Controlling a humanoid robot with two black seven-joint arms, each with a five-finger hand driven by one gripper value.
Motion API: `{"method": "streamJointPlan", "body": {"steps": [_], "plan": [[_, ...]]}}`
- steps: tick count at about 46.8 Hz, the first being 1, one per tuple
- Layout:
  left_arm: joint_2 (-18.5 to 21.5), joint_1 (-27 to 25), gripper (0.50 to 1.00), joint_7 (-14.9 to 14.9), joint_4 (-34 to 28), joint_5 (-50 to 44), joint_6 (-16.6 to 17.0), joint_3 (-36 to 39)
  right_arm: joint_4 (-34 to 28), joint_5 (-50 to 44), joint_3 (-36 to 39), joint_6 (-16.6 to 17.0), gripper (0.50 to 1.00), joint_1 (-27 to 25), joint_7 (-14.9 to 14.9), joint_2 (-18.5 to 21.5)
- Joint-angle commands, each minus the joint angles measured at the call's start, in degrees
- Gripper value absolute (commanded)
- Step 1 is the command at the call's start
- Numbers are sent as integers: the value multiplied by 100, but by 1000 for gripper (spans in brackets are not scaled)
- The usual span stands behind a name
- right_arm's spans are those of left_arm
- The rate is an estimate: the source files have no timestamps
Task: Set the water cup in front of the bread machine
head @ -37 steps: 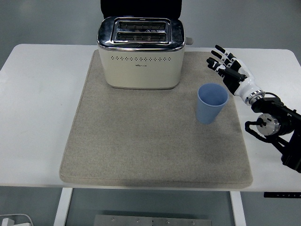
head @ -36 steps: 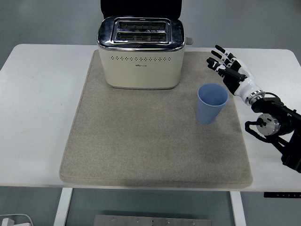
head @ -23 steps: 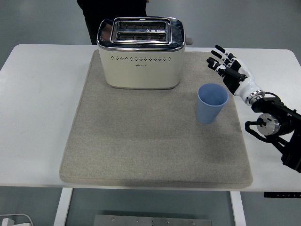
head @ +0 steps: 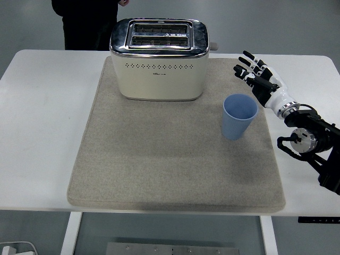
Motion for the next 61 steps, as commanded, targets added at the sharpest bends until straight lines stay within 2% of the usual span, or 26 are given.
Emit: {"method": "streamJointPlan", "body": {"steps": [1,7,14,20,23,30,38,46,53,61], "plan": [[0,0,1000,0,0,0,0,-3,9,0,5,13,913,-17,0,-17],[0,0,1000,9,0,0,0,-3,26,0,-3,57,913,-35,-8,-105],[0,0,1000,0,-8,0,0,-3,26,-9,-3,461,913,-114,-8,-360],[0,0,1000,0,-8,0,0,-3,26,-17,-21,611,913,-167,-8,-632],[0,0,1000,0,-8,0,0,-3,26,-35,-12,804,913,-255,-8,-817],[0,0,1000,9,-17,0,0,-3,26,-35,-4,1542,913,-413,18,-1283],[0,0,1000,9,-17,0,0,-3,35,-35,5,1885,913,-597,44,-1599],[0,0,1000,9,-17,0,0,-3,105,-61,-3,2316,913,-782,369,-1801],[0,0,1000,9,-17,0,0,-3,167,-123,-3,2501,913,-940,633,-1863],[0,0,1000,9,-17,9,0,-3,430,-483,5,2501,913,-1107,686,-2021]]}}
